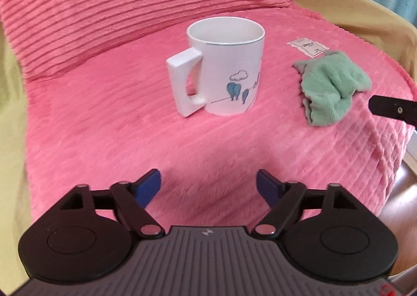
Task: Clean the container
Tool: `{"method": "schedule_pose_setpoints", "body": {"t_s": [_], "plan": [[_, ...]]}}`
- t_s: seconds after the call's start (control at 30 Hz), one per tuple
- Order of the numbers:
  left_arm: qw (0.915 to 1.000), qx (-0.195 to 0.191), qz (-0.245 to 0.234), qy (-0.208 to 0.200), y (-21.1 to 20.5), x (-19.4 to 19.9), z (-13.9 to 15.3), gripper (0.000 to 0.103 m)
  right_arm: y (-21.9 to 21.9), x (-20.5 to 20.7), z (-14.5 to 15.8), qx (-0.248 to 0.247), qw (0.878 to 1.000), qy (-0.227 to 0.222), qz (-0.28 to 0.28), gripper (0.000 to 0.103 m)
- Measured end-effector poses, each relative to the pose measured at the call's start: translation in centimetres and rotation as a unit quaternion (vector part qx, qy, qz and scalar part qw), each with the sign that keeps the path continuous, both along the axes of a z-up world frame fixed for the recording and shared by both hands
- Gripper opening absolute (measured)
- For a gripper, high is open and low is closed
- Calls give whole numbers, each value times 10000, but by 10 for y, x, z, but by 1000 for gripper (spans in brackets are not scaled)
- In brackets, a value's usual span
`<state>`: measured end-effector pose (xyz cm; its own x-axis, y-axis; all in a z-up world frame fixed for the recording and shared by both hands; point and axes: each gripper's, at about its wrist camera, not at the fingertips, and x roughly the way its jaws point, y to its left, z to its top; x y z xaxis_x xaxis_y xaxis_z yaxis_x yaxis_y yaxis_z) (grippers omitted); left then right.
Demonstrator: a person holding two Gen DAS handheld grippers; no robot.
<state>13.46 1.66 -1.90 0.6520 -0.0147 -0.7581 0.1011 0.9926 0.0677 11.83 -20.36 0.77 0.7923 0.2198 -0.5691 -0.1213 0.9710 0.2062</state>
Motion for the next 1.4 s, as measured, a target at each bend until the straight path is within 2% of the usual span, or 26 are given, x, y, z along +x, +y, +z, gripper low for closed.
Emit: {"method": "schedule_pose_setpoints", "body": {"t_s": [0.17, 0.27, 0.33, 0.47, 0.6, 0.7, 0.9, 1.03, 1.4], "plan": [[9995, 65, 174, -243, -1, -19, 9, 94, 11, -19, 8, -82, 9993, -356, 23, 18], [9984, 14, 172, -532, -4, -33, 19, 101, 11, -31, 13, 42, 9986, -530, 57, 26], [9978, -112, 122, -636, -5, -41, 24, 101, 13, -37, 13, -60, 9985, -543, -4, 27], [9979, -382, 197, -480, -2, -47, 28, 101, 18, -41, 11, -440, 9982, -372, -168, 27], [9975, -667, 160, -194, 1, -51, 29, 101, 18, -48, 9, -634, 9973, -346, -107, 27], [9979, -632, 117, -101, -4, -56, 28, 101, 18, -51, 5, -681, 9974, -201, -143, 27], [9993, -296, 223, -64, -11, -62, 18, 101, 25, -49, -4, -884, 9959, 57, -166, 27], [9994, -193, 242, -135, -13, -62, 15, 101, 21, -46, -6, -677, 9974, 204, -163, 27], [9994, -134, 174, -257, -21, -61, 10, 101, 18, -40, -10, -589, 9976, 295, -226, 27]]}}
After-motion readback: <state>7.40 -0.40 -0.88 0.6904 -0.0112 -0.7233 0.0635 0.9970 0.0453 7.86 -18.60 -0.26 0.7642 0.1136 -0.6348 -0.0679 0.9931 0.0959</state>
